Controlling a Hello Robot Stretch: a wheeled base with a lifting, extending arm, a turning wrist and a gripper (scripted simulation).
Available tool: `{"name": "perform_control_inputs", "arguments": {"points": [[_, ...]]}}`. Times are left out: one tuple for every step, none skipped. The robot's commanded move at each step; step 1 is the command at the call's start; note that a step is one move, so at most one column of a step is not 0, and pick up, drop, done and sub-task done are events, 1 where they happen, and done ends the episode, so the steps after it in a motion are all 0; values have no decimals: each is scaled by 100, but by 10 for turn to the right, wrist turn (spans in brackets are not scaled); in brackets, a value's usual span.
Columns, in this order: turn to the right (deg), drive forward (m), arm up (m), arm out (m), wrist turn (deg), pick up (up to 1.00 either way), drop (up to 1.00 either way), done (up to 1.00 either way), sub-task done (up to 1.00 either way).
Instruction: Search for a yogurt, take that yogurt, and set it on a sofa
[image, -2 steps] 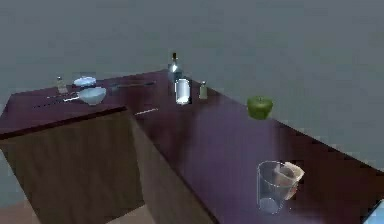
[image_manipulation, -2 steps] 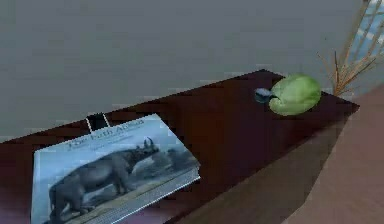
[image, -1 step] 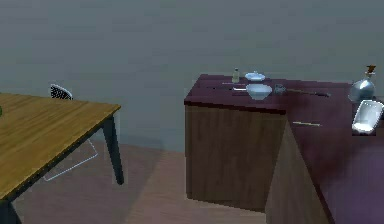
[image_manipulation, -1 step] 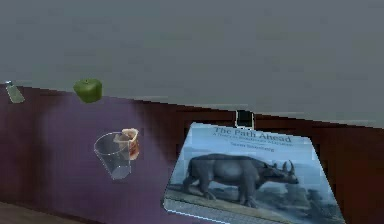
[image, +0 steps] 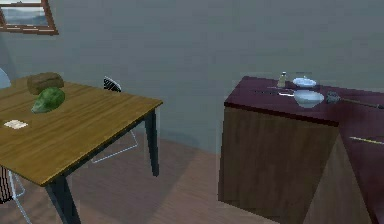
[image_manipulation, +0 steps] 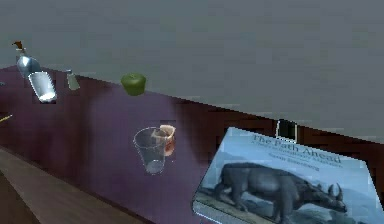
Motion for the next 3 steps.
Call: {"name": "perform_control_inputs", "arguments": {"points": [[0, 0, 50, 0, 0, 0, 0, 0, 0], [0, 0, 38, 0, 0, 0, 0, 0, 0], [0, 0, 0, 20, 0, 0, 0, 0, 0]]}}
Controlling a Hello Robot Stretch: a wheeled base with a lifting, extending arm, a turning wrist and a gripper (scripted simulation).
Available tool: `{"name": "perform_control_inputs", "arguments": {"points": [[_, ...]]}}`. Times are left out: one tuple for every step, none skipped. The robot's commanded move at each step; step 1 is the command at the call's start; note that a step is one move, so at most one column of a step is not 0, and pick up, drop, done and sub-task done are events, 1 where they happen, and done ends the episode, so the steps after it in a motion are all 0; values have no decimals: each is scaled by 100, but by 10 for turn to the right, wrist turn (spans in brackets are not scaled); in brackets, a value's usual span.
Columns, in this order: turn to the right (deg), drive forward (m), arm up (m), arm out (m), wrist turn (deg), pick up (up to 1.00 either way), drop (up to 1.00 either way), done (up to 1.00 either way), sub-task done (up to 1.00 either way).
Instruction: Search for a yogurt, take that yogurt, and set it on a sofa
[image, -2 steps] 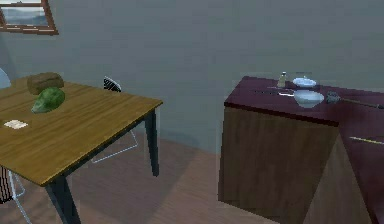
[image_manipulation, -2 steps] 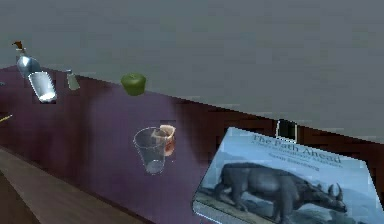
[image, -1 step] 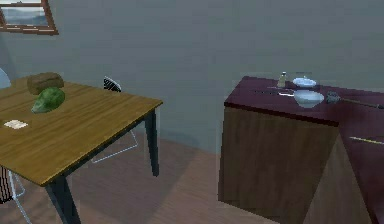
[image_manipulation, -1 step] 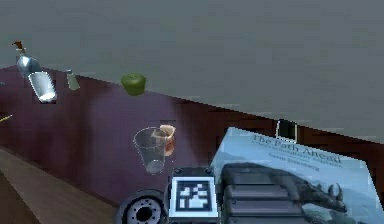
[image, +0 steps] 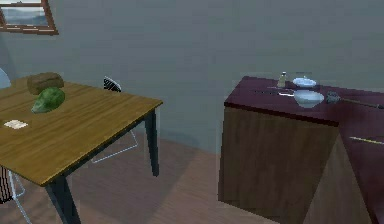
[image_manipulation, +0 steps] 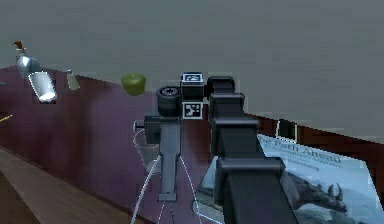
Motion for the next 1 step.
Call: {"name": "perform_control_inputs", "arguments": {"points": [[0, 0, 0, 0, 450, 0, 0, 0, 0]]}}
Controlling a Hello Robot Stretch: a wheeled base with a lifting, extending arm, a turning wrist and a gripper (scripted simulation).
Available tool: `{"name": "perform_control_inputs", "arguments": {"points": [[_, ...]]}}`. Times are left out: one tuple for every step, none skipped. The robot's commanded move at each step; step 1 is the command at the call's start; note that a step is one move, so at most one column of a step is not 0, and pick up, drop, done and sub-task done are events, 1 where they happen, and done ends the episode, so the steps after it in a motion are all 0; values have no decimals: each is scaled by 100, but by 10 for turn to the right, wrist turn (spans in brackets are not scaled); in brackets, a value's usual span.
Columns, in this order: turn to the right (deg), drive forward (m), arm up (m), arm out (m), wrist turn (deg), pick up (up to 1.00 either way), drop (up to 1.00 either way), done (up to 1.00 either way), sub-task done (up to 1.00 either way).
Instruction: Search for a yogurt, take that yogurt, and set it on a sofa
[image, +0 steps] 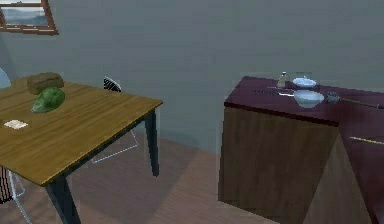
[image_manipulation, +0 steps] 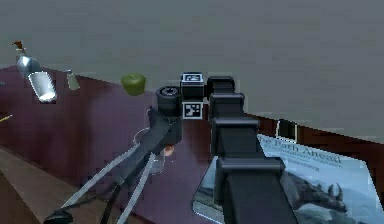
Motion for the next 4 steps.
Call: {"name": "perform_control_inputs", "arguments": {"points": [[0, 0, 0, 0, 450, 0, 0, 0, 0], [0, 0, 0, 0, 450, 0, 0, 0, 0], [0, 0, 0, 0, 360, 0, 0, 0, 0], [0, 0, -16, 0, 0, 0, 0, 0, 0]]}}
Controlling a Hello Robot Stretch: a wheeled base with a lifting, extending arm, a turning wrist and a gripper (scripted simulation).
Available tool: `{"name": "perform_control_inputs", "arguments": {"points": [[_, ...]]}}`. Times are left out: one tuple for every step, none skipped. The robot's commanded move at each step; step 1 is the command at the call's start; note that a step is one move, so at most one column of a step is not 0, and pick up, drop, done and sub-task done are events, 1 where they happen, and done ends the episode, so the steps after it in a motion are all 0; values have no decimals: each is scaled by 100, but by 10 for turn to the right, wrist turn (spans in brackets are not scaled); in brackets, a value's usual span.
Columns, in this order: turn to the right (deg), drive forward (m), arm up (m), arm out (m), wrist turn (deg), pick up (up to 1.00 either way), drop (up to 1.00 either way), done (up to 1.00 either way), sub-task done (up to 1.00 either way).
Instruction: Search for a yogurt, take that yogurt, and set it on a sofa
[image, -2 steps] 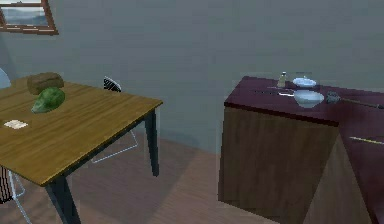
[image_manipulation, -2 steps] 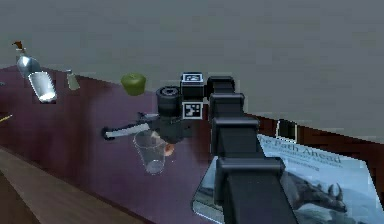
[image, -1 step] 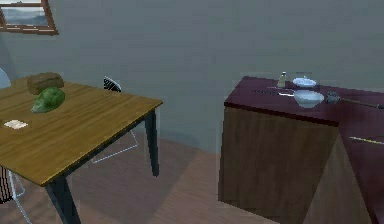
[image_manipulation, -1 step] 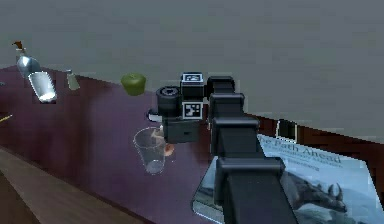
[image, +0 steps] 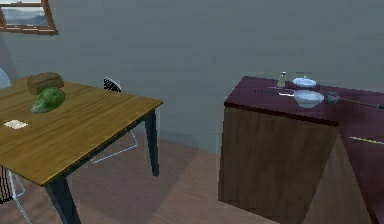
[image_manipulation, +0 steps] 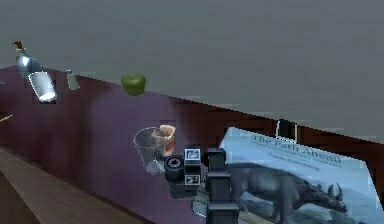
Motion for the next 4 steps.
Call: {"name": "perform_control_inputs", "arguments": {"points": [[0, 0, 0, 0, 0, 100, 0, 0, 0], [0, 0, 10, 0, 0, 0, 0, 0, 0], [0, 0, 6, 0, 0, 0, 0, 0, 0], [0, 0, 0, 0, -450, 0, 0, 0, 0]]}}
